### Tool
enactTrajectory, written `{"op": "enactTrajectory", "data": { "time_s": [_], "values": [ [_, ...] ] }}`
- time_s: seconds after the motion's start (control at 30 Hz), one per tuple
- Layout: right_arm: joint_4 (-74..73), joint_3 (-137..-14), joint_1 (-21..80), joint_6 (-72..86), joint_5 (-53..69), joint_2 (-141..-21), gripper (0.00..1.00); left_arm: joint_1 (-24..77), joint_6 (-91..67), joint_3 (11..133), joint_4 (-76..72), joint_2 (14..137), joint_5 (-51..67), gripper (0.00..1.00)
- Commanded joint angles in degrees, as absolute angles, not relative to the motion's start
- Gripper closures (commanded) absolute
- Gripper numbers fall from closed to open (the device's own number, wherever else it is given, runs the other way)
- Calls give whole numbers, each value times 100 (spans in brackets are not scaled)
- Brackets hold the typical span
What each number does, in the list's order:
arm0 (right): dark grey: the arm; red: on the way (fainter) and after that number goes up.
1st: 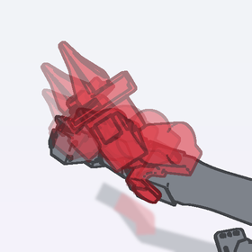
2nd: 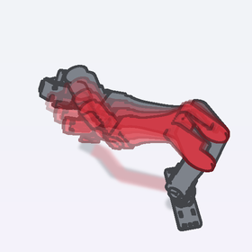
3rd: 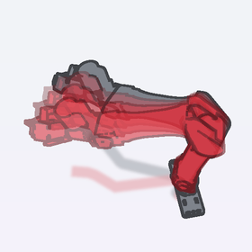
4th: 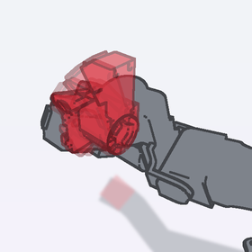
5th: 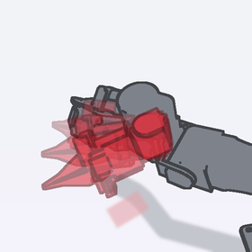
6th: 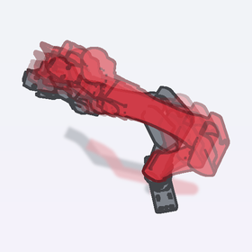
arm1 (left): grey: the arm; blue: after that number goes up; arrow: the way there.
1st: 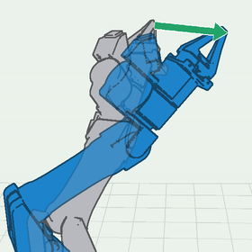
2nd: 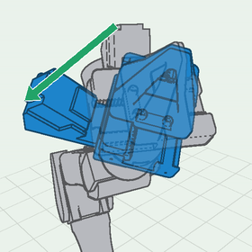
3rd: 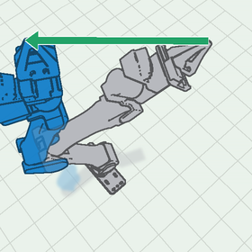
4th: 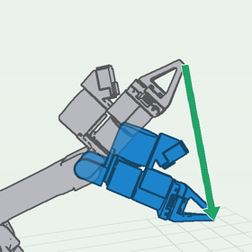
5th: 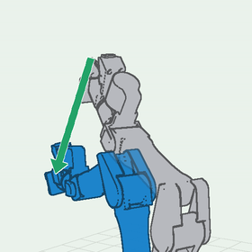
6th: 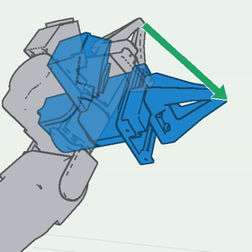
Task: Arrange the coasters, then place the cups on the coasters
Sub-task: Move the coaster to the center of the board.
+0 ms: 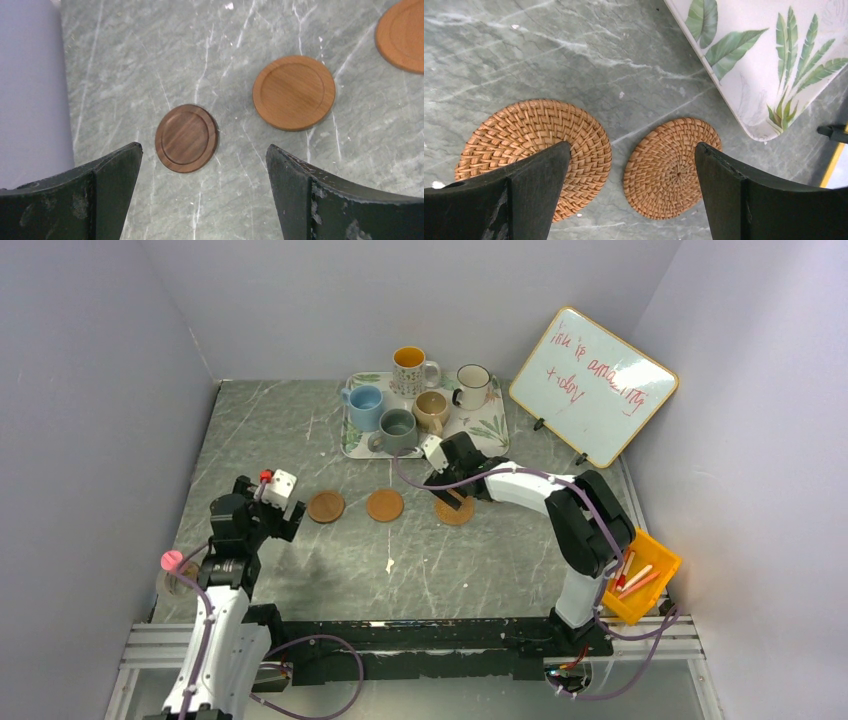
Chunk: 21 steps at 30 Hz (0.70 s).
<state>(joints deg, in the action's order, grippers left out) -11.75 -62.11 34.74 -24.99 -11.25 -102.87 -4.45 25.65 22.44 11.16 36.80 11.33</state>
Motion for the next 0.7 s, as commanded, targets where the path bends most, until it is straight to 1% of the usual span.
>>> {"op": "enactTrajectory", "data": {
  "time_s": [0.0,0.33,0.5,0.67],
  "values": [
    [-841,-6173,3604,-2251,-713,-10336,0,-473,2558,2179,886,3265,1269,0],
    [-623,-6100,3808,-2065,-600,-10136,0,-474,2583,2152,954,3118,1309,0],
    [-575,-6248,3814,-1943,-1349,-10395,0,-474,2574,2144,958,3076,1300,0],
    [-578,-6323,3809,-1965,-1749,-10641,0,-476,2562,2146,958,3083,1276,0]
  ]
}}
